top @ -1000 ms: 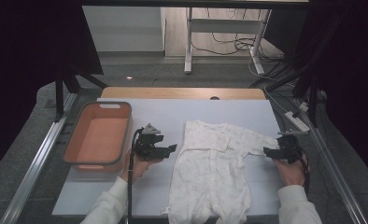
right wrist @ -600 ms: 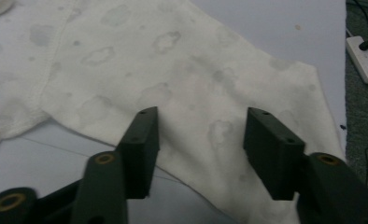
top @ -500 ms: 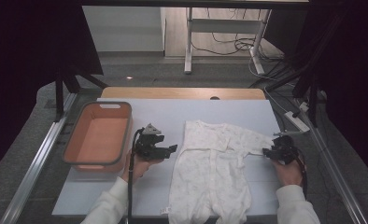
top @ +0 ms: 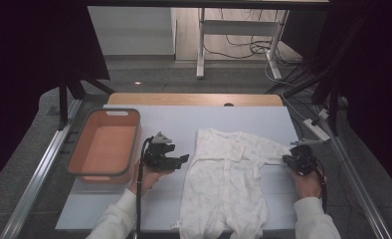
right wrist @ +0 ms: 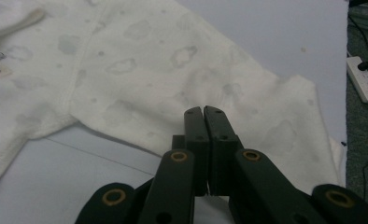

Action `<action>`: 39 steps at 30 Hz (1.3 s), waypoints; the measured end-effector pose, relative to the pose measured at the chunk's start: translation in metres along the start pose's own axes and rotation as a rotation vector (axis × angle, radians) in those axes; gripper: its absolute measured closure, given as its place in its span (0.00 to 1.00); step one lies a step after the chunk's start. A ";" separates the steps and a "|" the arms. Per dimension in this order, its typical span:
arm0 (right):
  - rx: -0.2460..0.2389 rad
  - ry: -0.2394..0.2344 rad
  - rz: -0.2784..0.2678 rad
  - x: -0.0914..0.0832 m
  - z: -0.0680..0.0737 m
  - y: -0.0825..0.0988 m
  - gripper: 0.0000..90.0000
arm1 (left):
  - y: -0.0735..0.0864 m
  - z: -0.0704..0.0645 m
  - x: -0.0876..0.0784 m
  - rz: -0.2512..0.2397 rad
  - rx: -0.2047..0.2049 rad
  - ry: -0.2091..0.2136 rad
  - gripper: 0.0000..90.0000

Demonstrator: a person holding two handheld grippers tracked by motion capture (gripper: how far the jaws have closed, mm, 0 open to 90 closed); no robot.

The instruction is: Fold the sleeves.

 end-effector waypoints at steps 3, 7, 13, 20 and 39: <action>-0.005 -0.009 -0.031 -0.005 0.002 -0.005 0.98 | -0.001 0.000 -0.001 -0.003 -0.001 -0.001 0.33; -0.014 -0.021 -0.057 -0.010 0.008 -0.012 0.98 | -0.001 0.000 -0.001 -0.002 0.001 -0.002 0.33; -0.036 -0.037 -0.083 -0.013 0.016 -0.018 0.98 | 0.000 0.001 0.000 -0.001 0.001 -0.002 0.33; -0.048 -0.051 -0.108 -0.016 0.022 -0.024 0.98 | 0.000 0.001 0.000 -0.002 0.002 -0.003 0.33; -0.113 -0.137 -0.186 -0.026 0.061 -0.049 0.98 | -0.001 0.003 0.000 -0.004 -0.003 -0.003 0.33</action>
Point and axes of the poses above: each handheld gripper's, and its own axes: x roughly forward along the jaws, y roughly out of its underside, z roughly to its left, the point moved 10 cm from there along x, roughly forward along the jaws, and after that the axes turned 8 degrees about -y, right-handed, at the moved point
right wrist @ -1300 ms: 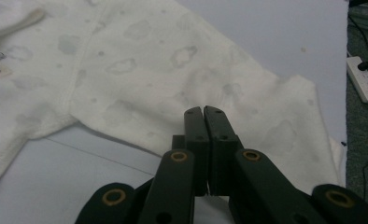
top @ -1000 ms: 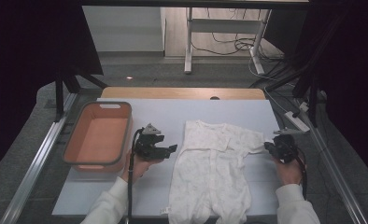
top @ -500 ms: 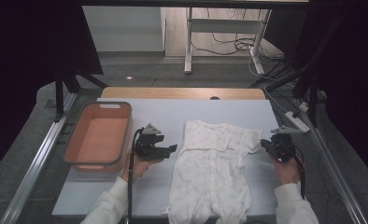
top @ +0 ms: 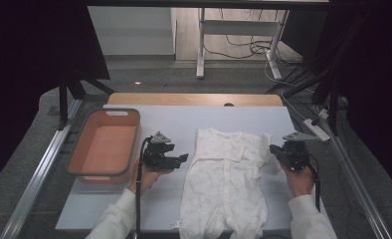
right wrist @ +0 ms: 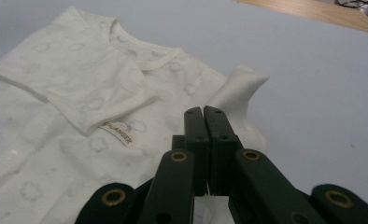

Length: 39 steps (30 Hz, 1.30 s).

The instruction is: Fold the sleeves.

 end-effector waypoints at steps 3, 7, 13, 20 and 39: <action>-0.015 -0.023 -0.012 0.003 0.009 -0.005 0.98 | 0.000 0.000 0.000 -0.001 0.002 0.000 0.33; -0.045 -0.043 -0.019 0.007 0.019 -0.011 0.98 | 0.000 0.000 0.000 0.000 0.000 0.000 0.33; -0.076 -0.067 -0.039 0.014 0.035 -0.026 0.98 | 0.000 0.000 0.000 0.003 0.001 -0.001 0.33; -0.124 -0.082 -0.027 0.025 0.051 -0.033 0.98 | 0.001 0.001 0.000 0.005 0.001 0.000 0.33; -0.098 -0.134 -0.039 0.032 0.067 -0.036 0.62 | 0.000 -0.001 0.001 0.002 0.001 0.000 0.33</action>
Point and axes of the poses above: each handheld gripper's, and its own axes: x roughly forward along the jaws, y roughly out of its underside, z roughly to its left, the point moved 10 cm from there along x, roughly forward along the jaws, and after that the axes turned 8 degrees about -y, right-handed, at the moved point
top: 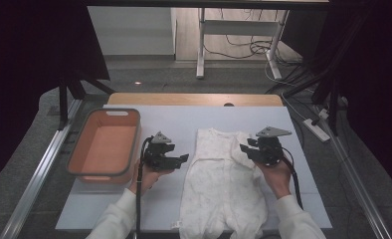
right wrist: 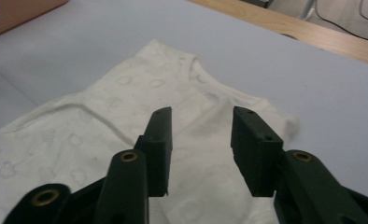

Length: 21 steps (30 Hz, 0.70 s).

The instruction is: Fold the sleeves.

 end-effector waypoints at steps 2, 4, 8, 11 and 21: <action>0.016 0.021 0.002 -0.003 -0.007 0.001 0.56 | 0.000 0.000 0.000 0.001 0.000 0.000 0.33; 0.029 0.044 0.010 -0.004 -0.013 0.005 0.53 | 0.000 -0.001 0.000 0.005 0.003 -0.001 0.33; 0.076 0.056 0.031 -0.002 -0.025 0.016 0.51 | 0.001 0.001 0.000 0.005 -0.001 -0.004 0.33; 0.113 0.067 0.056 0.001 -0.034 0.026 0.49 | 0.001 0.002 0.000 0.004 -0.003 -0.005 0.33; 0.181 0.087 0.106 0.005 -0.053 0.048 0.46 | 0.001 0.001 0.000 0.007 0.000 -0.003 0.33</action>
Point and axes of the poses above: each handheld gripper's, and its own axes: x roughly forward along the jaws, y roughly out of its underside, z roughly to its left, the point moved 10 cm from there along x, roughly forward along the jaws, and after that the axes turned 8 degrees about -y, right-handed, at the moved point
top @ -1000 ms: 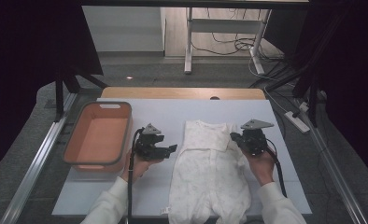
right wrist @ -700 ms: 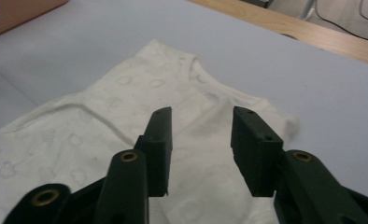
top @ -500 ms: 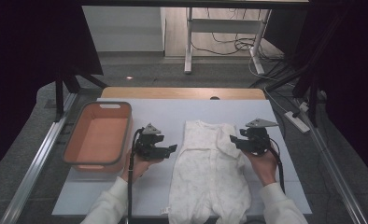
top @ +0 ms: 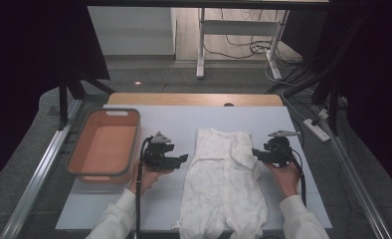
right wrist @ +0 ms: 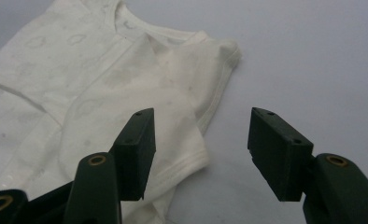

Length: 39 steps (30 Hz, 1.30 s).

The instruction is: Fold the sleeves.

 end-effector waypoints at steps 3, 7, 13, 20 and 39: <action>0.000 -0.010 0.011 0.003 0.001 0.002 0.45 | 0.000 0.000 0.000 0.001 0.001 0.000 0.33; -0.006 -0.012 0.023 0.005 0.003 0.004 0.45 | 0.000 0.000 0.000 0.001 0.002 0.000 0.33; -0.008 -0.008 0.039 0.009 0.003 0.007 0.45 | 0.000 -0.001 0.000 0.004 0.002 0.002 0.33; -0.008 0.006 0.075 0.016 -0.003 0.016 0.45 | 0.001 -0.002 0.002 0.010 0.003 0.005 0.32; -0.074 0.003 0.101 0.018 0.001 0.021 0.94 | 0.002 -0.002 0.002 0.015 0.007 0.003 0.32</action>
Point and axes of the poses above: each handheld gripper's, and its own axes: x roughly forward along the jaws, y roughly out of its underside, z roughly to its left, the point moved 10 cm from there along x, roughly forward along the jaws, and after that the axes turned 8 degrees about -y, right-handed, at the moved point
